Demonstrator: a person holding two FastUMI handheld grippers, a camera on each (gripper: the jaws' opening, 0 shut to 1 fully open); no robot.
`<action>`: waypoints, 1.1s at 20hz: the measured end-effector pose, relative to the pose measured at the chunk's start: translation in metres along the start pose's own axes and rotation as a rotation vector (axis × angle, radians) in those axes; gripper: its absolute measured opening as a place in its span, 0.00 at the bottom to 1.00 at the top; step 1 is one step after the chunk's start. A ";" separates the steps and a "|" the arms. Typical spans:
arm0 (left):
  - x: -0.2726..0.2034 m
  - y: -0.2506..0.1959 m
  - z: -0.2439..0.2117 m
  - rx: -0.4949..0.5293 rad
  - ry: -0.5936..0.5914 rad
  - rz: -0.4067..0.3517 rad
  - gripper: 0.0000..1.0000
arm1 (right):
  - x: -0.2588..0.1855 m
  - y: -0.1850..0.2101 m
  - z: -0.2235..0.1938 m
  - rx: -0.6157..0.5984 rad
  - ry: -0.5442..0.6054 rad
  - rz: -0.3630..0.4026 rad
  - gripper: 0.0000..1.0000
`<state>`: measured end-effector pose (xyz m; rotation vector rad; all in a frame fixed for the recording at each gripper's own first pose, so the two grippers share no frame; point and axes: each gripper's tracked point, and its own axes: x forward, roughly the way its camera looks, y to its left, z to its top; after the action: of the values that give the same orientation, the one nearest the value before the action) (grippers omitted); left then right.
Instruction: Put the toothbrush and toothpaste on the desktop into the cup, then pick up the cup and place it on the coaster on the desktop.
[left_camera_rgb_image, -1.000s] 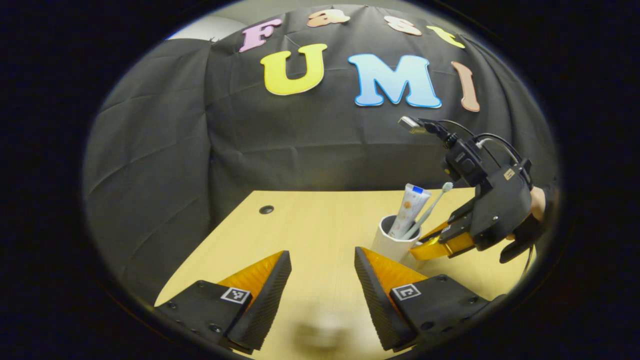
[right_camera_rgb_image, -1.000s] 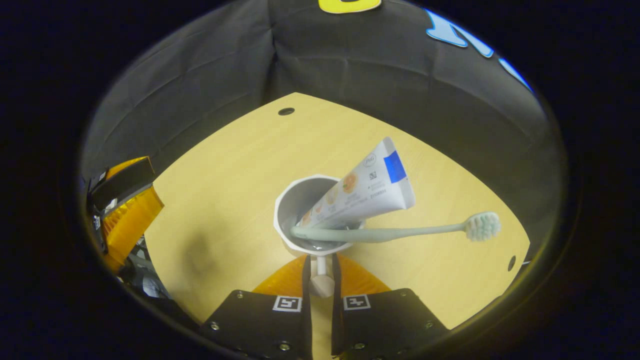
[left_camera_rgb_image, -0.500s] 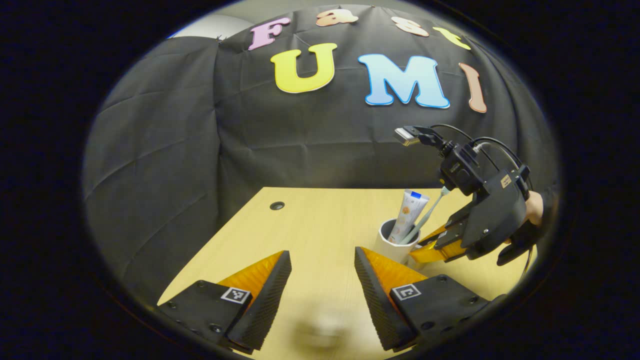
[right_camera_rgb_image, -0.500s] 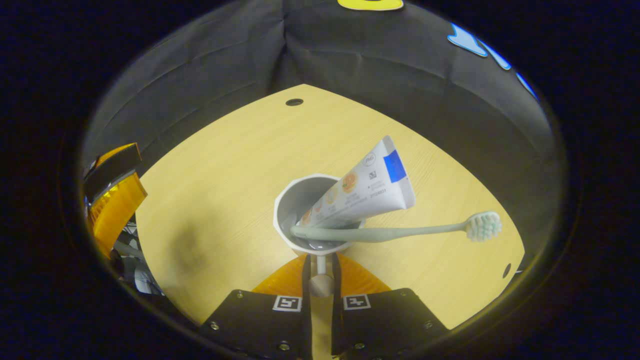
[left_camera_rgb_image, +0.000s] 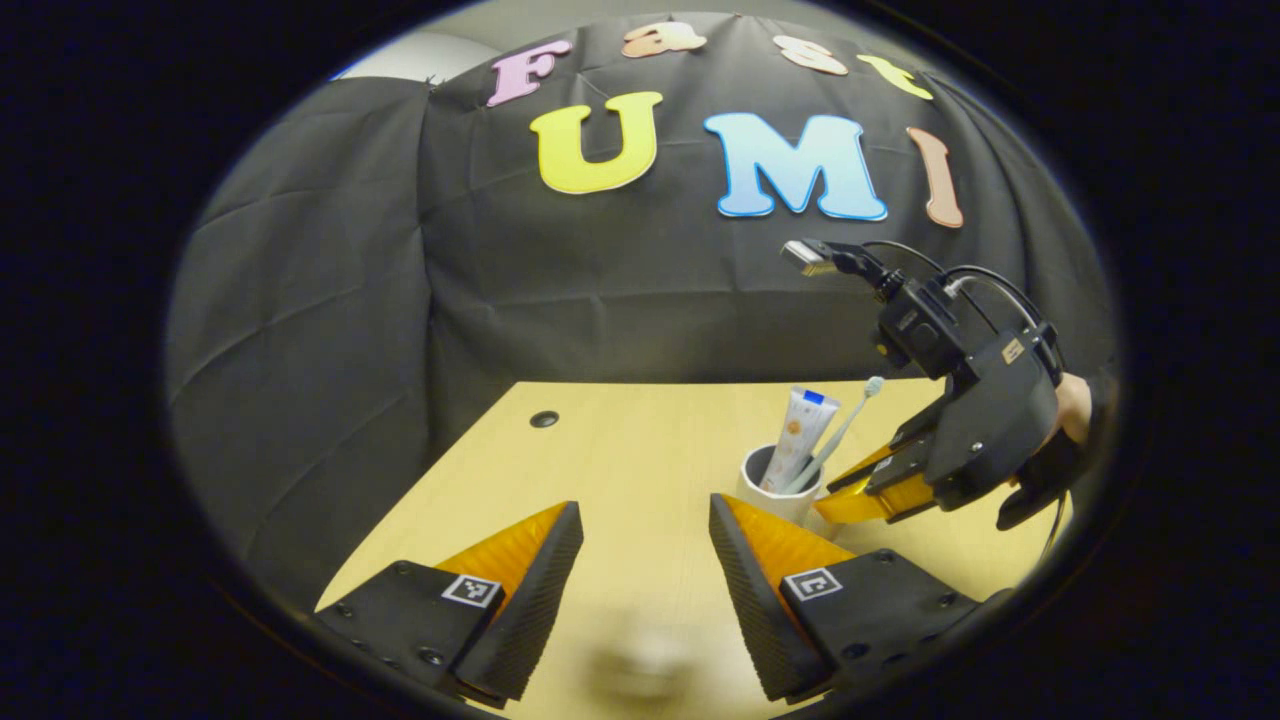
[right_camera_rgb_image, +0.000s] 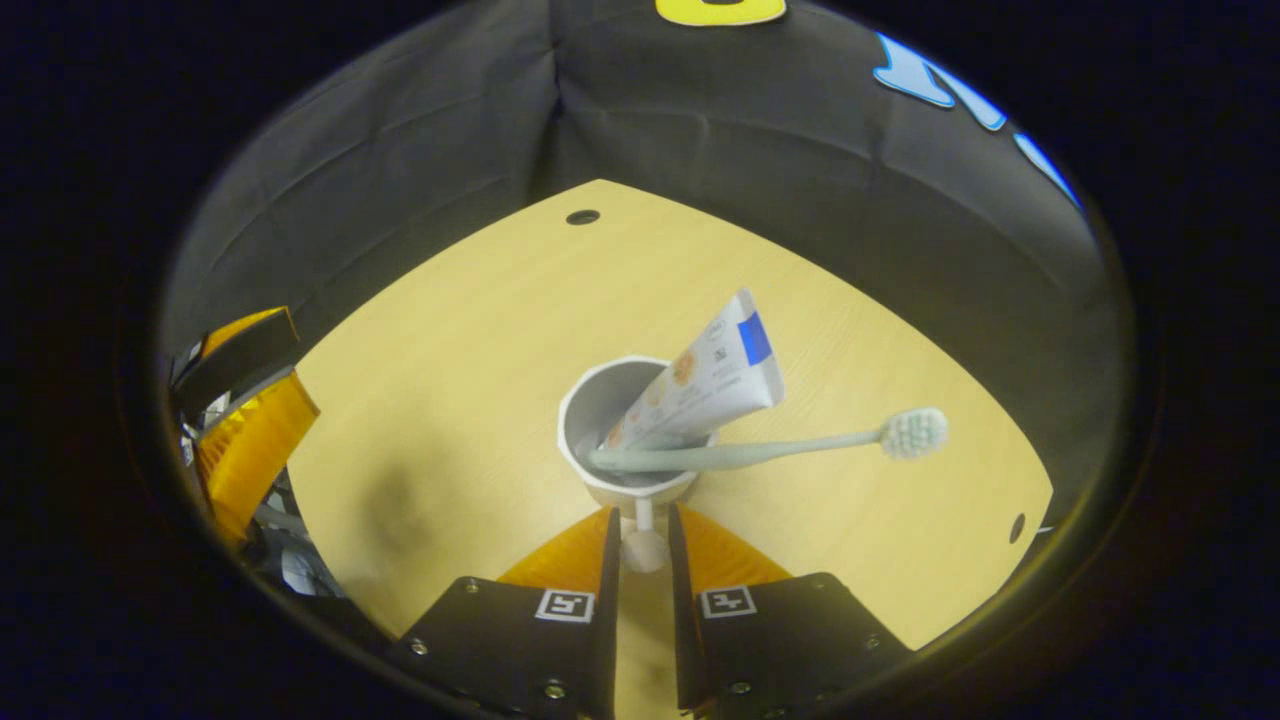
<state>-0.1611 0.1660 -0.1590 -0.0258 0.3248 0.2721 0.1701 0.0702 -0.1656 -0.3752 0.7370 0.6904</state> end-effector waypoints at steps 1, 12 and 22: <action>-0.001 -0.005 0.001 0.004 -0.005 -0.010 0.88 | -0.009 0.000 0.001 0.008 -0.013 -0.002 0.24; -0.016 -0.068 0.061 0.010 -0.123 -0.162 0.85 | -0.115 -0.024 -0.007 0.198 -0.244 -0.169 0.22; -0.052 -0.101 0.140 0.027 -0.294 -0.221 0.87 | -0.244 -0.035 0.030 0.265 -0.604 -0.400 0.22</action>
<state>-0.1381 0.0646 -0.0118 0.0055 0.0317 0.0505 0.0778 -0.0465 0.0334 -0.0522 0.1605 0.2900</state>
